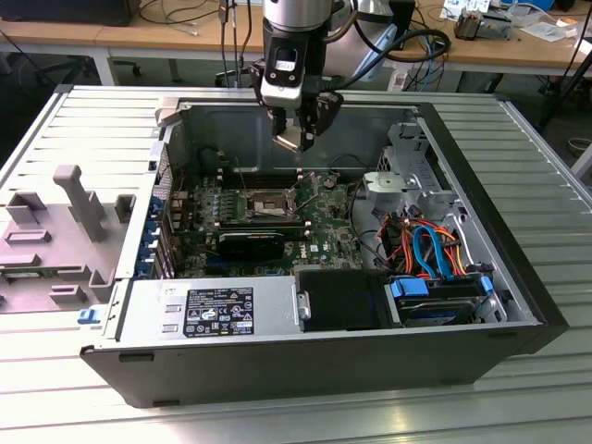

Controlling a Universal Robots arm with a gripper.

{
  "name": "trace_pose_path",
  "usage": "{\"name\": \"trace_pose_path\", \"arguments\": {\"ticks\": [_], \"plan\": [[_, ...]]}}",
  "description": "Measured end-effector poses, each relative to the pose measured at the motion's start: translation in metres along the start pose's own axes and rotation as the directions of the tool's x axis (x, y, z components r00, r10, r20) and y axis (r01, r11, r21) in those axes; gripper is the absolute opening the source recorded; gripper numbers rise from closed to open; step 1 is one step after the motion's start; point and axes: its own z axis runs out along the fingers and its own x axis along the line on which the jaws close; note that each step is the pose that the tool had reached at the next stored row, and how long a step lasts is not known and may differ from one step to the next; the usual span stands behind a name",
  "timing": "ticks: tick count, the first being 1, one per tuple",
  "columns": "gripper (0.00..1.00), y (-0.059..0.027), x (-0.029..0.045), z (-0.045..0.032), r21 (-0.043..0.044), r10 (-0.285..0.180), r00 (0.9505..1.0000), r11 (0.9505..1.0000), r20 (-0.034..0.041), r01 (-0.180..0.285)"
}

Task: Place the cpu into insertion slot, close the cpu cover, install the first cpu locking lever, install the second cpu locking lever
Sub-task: 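Place the cpu into insertion slot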

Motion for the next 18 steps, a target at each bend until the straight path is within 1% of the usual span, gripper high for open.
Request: {"name": "trace_pose_path", "arguments": {"ticks": [18], "plan": [[0.54, 0.0, 0.0, 0.0002, -0.0008, 0.041, 0.9991, 0.9992, 0.0036, -0.041]]}}
